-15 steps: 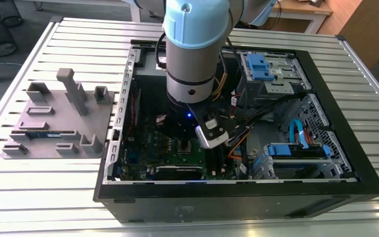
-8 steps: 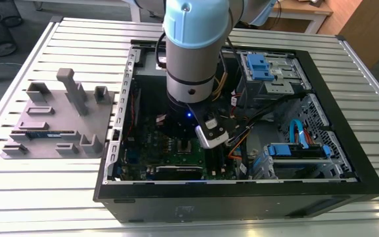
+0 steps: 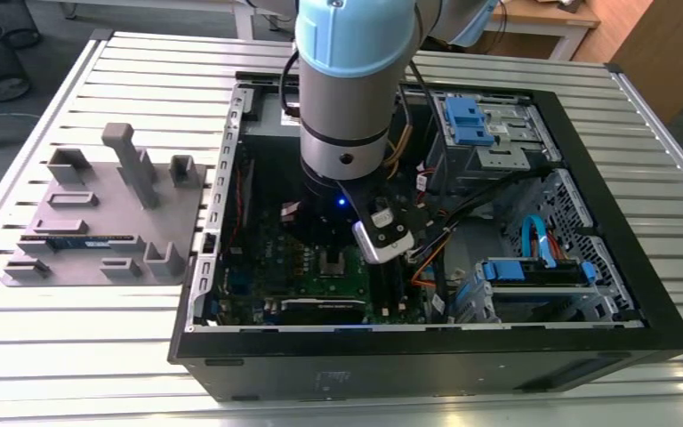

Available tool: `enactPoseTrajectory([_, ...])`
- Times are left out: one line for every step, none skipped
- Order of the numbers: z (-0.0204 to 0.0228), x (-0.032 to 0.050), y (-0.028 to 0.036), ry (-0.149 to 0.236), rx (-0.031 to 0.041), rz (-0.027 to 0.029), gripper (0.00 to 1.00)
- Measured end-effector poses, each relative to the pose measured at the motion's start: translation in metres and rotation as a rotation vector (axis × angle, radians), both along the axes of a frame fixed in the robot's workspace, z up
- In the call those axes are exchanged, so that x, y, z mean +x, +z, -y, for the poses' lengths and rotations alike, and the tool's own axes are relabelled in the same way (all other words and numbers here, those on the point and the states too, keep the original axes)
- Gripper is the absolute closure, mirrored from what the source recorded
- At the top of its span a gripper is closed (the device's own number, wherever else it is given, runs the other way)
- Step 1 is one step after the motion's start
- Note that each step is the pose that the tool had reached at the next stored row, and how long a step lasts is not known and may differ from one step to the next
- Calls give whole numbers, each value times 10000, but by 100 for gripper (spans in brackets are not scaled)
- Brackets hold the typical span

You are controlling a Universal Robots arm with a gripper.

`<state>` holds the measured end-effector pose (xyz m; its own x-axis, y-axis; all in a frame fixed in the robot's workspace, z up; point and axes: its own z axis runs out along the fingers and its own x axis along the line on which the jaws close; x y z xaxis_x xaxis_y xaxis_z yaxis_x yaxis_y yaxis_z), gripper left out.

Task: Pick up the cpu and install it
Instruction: 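Place the cpu into insertion slot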

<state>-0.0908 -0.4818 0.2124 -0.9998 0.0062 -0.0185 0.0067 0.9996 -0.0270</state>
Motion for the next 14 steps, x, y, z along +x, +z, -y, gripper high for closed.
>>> enactPoseTrajectory([1,0,5,1,4,-2,89])
enactPoseTrajectory([1,0,11,1,10,-2,89])
enactPoseTrajectory([0,0,16,1,21,0,89])
enactPoseTrajectory([0,0,16,0,26,2,89])
enactPoseTrajectory([0,0,16,0,26,1,89])
enactPoseTrajectory([0,0,16,0,27,1,89])
enactPoseTrajectory([0,0,16,0,27,1,89])
enactPoseTrajectory([0,0,17,1,34,-1,89])
enactPoseTrajectory([1,0,19,1,85,-1,89])
enactPoseTrajectory([1,0,19,1,139,-2,89])
enactPoseTrajectory([0,0,18,1,145,0,89])
enactPoseTrajectory([0,0,17,0,149,1,89])
enactPoseTrajectory([3,0,17,1,151,0,89])
enactPoseTrajectory([6,1,14,1,153,1,89])
